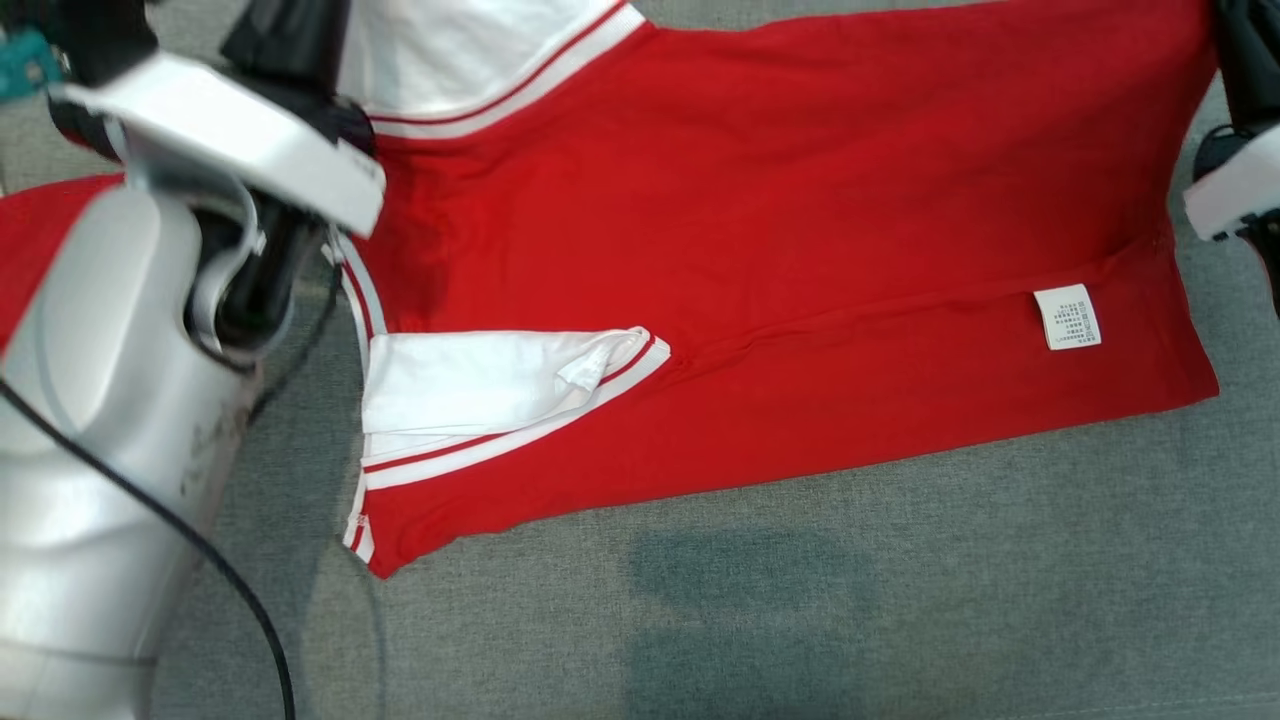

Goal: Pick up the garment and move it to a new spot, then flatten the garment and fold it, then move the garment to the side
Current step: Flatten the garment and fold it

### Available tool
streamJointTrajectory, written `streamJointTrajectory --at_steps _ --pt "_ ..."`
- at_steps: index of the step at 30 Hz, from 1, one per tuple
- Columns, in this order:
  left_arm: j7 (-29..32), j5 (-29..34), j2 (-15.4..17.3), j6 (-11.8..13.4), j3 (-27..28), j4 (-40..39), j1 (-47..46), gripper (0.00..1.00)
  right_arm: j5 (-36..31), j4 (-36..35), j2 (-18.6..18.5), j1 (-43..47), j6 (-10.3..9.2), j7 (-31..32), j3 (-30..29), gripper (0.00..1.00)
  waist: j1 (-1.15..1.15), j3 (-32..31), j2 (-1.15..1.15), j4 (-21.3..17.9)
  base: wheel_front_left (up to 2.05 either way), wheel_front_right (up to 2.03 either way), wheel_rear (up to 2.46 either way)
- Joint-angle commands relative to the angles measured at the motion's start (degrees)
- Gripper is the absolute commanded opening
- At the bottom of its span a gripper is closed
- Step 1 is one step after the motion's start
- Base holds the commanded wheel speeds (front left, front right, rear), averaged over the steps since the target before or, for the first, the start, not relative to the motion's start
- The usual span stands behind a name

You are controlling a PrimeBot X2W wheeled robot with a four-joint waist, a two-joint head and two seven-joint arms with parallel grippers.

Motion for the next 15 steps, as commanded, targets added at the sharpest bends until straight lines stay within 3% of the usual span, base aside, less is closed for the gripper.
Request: streamJointTrajectory --at_steps 1,10,15 --pt "-0.57 -0.79 2.89 -0.35 1.77 -3.34 1.39 0.0 -0.09 -2.41 -1.36 3.32 -0.02 -0.73 -1.4 0.0 0.0 -0.82 0.0 0.52 0.0 0.0 0.0" --pt "-3.14 -3.21 5.65 3.45 3.25 -19.66 18.27 0.0 0.27 -10.34 -1.72 17.32 -0.02 -0.75 -13.53 0.0 0.0 -4.59 0.0 2.49 0.0 0.0 0.0" --pt "-4.44 -3.17 6.33 6.22 3.44 -28.97 26.32 0.0 -5.03 -13.98 -1.13 22.93 -0.02 -0.76 -19.86 0.0 0.0 -6.49 0.0 4.06 0.0 0.0 0.0"
